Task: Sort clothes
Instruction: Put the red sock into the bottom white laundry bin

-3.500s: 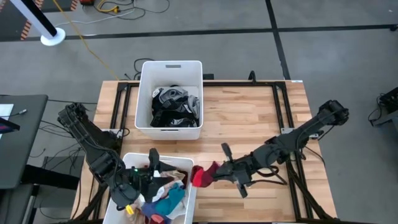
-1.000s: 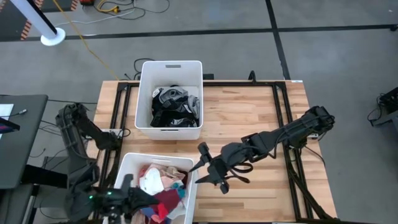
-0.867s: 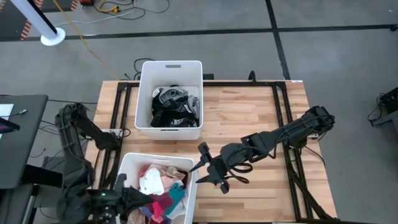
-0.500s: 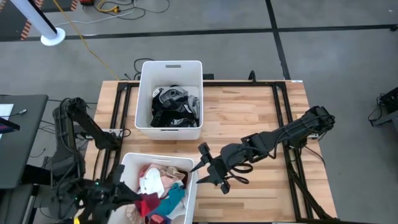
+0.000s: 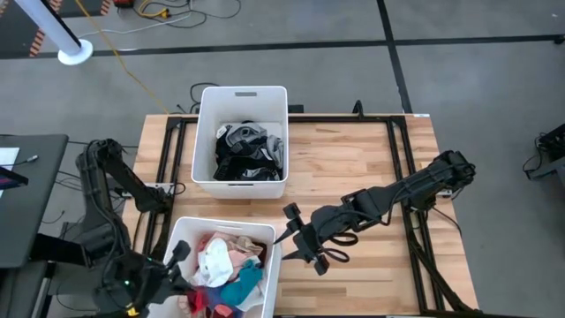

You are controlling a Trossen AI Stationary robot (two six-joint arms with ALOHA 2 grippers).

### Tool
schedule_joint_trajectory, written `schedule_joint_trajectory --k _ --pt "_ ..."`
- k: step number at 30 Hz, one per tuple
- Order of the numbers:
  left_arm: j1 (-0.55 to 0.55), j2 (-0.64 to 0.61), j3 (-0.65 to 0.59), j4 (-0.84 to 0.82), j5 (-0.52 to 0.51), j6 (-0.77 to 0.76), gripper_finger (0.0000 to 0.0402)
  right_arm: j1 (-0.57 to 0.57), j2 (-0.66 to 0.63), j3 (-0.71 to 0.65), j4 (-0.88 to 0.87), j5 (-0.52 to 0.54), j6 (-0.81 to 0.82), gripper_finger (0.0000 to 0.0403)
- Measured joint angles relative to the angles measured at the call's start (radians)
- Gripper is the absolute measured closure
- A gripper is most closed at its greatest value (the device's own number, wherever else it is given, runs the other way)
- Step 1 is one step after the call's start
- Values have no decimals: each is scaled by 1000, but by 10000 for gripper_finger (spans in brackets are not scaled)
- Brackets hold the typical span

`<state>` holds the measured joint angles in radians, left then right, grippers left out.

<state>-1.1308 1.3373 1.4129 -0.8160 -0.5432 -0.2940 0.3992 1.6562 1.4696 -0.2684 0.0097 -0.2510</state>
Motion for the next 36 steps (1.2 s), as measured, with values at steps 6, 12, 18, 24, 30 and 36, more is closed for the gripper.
schedule_joint_trajectory --k 6,12,18,24,30,36 --pt "24 0 -40 -12 74 -105 399 0 0 0 -9 0 0 188" --pt "63 4 -100 -2 176 -195 396 2 0 0 -17 -1 1 188" --pt "105 5 -173 48 260 -243 396 8 0 0 -30 -1 1 188" --pt "143 5 -243 115 339 -259 396 7 0 0 -78 -3 37 188" --pt "195 6 -322 173 415 -272 396 13 0 0 -109 -3 53 188" --pt "257 6 -385 241 498 -259 396 13 0 0 -128 -2 68 188"
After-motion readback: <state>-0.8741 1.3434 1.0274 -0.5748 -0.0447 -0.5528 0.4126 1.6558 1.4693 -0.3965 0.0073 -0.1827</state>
